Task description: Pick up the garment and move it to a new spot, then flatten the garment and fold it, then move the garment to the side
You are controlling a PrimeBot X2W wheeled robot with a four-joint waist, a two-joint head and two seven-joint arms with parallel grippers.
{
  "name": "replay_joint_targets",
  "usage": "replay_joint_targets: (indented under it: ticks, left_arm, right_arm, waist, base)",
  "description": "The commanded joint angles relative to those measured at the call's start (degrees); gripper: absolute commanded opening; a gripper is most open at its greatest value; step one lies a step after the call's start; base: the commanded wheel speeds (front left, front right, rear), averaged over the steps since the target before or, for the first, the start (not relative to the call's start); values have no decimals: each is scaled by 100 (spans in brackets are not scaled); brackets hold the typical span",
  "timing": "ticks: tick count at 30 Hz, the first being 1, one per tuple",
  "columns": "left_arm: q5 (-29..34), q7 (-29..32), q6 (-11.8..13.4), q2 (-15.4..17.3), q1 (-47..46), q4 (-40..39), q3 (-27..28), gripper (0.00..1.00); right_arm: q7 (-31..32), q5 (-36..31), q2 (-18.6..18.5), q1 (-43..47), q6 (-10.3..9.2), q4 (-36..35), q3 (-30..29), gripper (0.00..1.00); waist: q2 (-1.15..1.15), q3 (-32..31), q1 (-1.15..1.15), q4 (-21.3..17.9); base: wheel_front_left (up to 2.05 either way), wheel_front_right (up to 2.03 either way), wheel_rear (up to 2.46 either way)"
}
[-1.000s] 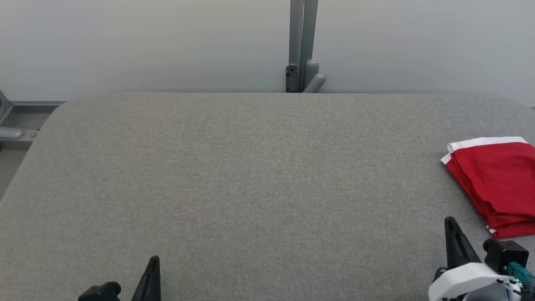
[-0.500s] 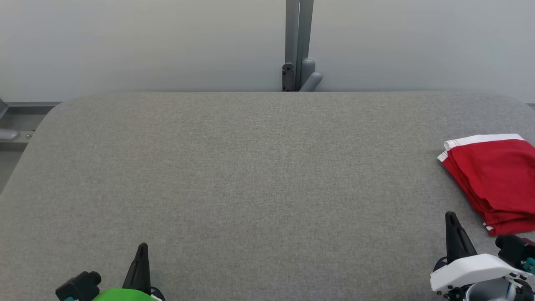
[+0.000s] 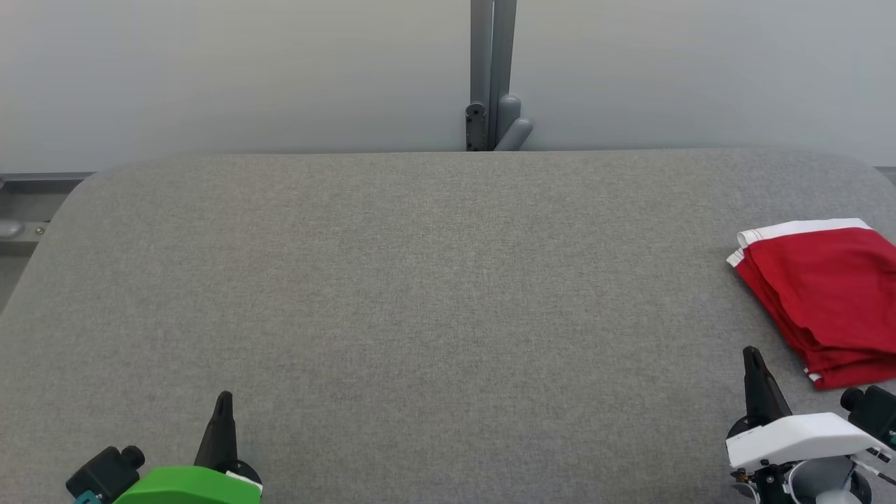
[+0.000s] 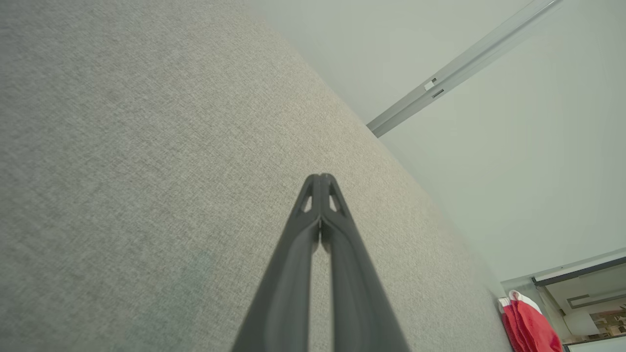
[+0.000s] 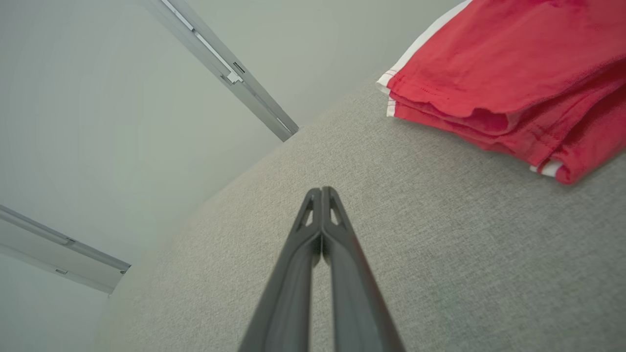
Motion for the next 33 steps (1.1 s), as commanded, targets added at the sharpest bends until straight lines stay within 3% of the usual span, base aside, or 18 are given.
replay_joint_targets:
  ticks: [1, 33]
  left_arm:
    - [-164, 29, -6, 0, -189, -95, 52, 0]
    - [-2048, 631, -10, -30, -501, -259, 437, 0]
  right_arm:
    - [32, 191, -41, -168, 0, -75, 3, 0]
    - [565, 2676, -61, -428, 0, -38, 85, 0]
  waist:
    - [8, 2, 0, -5]
    - [16, 57, 0, -166]
  base:
    - [0, 0, 0]
    - [0, 0, 0]
